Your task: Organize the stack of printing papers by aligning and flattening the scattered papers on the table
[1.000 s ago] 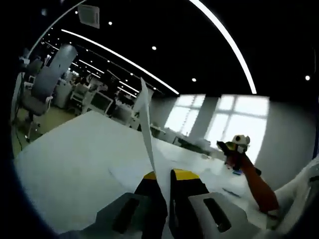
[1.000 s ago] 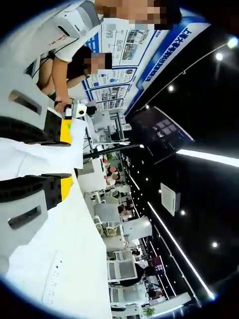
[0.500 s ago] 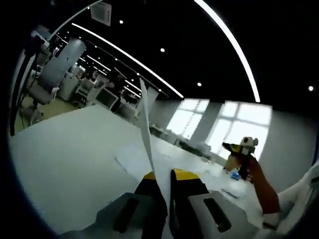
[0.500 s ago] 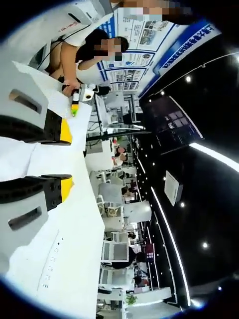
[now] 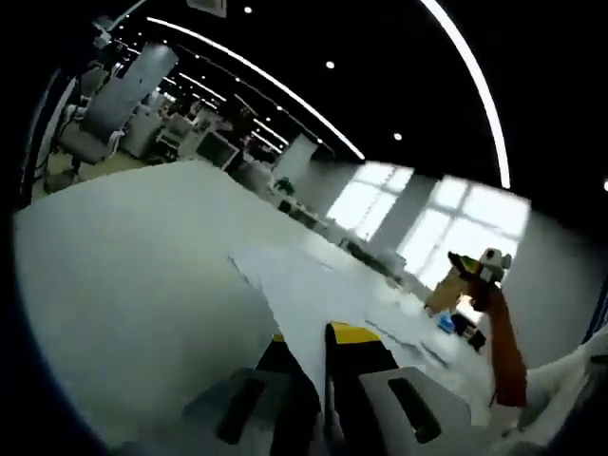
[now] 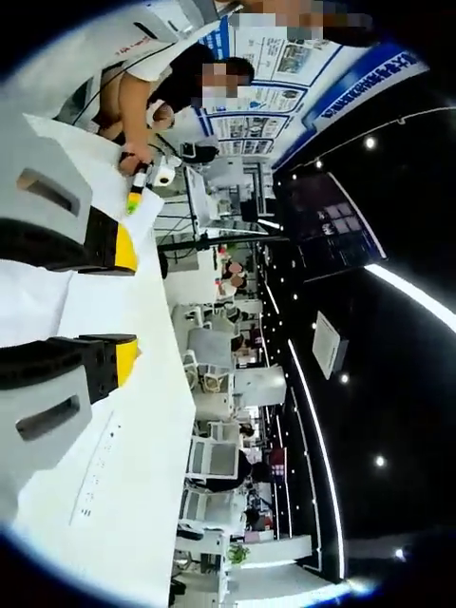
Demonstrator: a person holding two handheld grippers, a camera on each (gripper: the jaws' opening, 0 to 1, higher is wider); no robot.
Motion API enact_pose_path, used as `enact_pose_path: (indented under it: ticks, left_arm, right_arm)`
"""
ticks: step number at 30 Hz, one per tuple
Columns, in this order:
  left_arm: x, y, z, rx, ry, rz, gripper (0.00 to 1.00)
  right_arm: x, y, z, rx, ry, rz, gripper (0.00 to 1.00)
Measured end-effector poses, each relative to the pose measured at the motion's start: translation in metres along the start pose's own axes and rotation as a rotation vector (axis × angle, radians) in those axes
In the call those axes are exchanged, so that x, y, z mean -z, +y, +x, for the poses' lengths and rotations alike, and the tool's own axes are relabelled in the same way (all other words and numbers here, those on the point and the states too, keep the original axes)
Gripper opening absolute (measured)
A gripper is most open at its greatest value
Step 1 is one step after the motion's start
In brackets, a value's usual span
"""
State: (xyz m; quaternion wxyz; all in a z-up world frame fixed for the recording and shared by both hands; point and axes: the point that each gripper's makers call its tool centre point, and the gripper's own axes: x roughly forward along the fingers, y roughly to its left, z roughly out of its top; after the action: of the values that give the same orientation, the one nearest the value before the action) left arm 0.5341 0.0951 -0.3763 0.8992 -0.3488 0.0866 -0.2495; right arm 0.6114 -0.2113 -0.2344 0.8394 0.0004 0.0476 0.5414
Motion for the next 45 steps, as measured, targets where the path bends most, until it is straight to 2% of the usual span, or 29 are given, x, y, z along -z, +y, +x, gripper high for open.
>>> enact_pose_path:
  ticks: [3, 4, 6, 13, 20, 26, 32, 37, 40, 45]
  left_arm:
    - [-0.013, 0.006, -0.006, 0.012, -0.058, -0.098, 0.06]
    - [-0.016, 0.003, -0.008, 0.038, -0.071, -0.119, 0.06]
    - [-0.017, 0.004, -0.008, 0.046, -0.069, -0.154, 0.06]
    - [-0.016, -0.003, -0.006, 0.072, -0.050, -0.177, 0.06]
    - [-0.014, -0.004, -0.005, 0.050, -0.050, -0.128, 0.05]
    - [-0.008, -0.004, -0.003, 0.037, -0.021, -0.068, 0.06]
    - [-0.008, -0.005, -0.005, 0.046, -0.016, -0.070, 0.06]
    - [-0.008, -0.006, -0.006, 0.055, -0.024, -0.063, 0.06]
    - [-0.008, -0.008, -0.007, 0.059, -0.030, -0.052, 0.06]
    - [-0.007, -0.014, -0.008, 0.076, -0.035, -0.003, 0.06]
  right_arm:
    - [-0.003, -0.001, -0.006, 0.008, -0.003, -0.004, 0.21]
    - [-0.004, -0.001, -0.007, 0.014, -0.005, -0.010, 0.21]
    - [-0.006, -0.002, -0.009, 0.020, -0.006, -0.011, 0.21]
    - [-0.001, 0.000, -0.008, 0.026, 0.009, -0.009, 0.21]
    - [0.004, -0.001, -0.008, 0.032, 0.026, -0.006, 0.21]
    - [0.012, -0.003, -0.014, 0.047, 0.061, -0.016, 0.21]
    - [0.012, -0.006, -0.023, 0.066, 0.062, 0.000, 0.21]
    - [0.018, -0.014, -0.028, 0.112, 0.092, 0.009, 0.22]
    - [0.030, -0.020, -0.030, 0.143, 0.143, 0.011, 0.23]
    - [0.043, -0.032, -0.033, 0.219, 0.177, 0.036, 0.24]
